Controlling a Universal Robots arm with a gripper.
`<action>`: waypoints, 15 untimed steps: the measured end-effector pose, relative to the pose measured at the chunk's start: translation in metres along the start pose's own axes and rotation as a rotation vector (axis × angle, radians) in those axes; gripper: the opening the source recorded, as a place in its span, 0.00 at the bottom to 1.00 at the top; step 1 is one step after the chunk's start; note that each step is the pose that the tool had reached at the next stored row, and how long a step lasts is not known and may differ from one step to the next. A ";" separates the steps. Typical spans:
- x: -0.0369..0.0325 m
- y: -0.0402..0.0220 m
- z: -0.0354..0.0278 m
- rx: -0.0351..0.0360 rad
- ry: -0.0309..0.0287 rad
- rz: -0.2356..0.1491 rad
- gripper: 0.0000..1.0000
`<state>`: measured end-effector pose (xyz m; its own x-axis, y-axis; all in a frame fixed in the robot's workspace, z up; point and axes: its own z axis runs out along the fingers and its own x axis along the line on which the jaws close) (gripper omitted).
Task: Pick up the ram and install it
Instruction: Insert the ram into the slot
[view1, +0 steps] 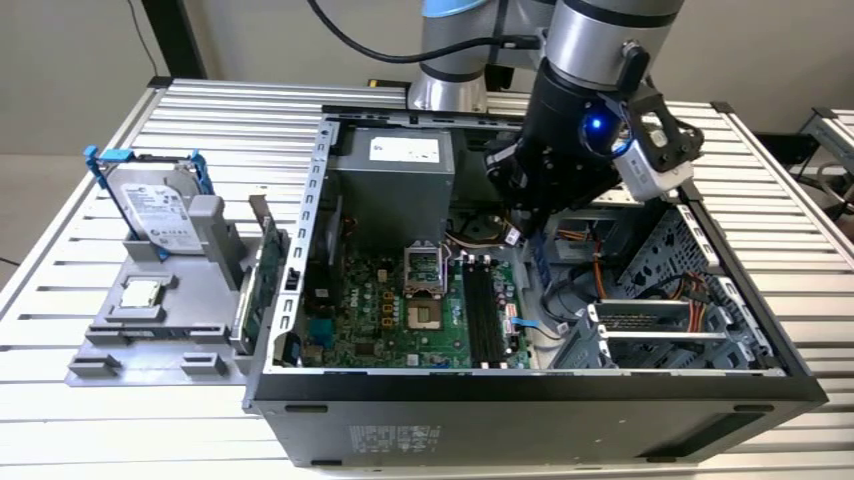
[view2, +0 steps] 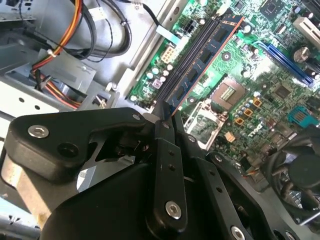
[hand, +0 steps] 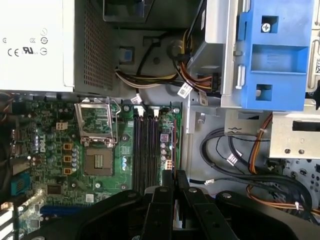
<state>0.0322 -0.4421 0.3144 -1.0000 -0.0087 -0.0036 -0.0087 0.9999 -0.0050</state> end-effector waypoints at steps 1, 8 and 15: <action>0.0007 0.0000 0.0019 0.0006 0.0001 0.002 0.00; 0.0030 0.0004 0.0123 0.0013 0.0002 0.036 0.00; 0.0037 0.0004 0.0145 -0.0004 0.0003 0.036 0.00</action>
<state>0.0285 -0.4418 0.2999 -0.9996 0.0277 -0.0034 0.0277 0.9996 -0.0045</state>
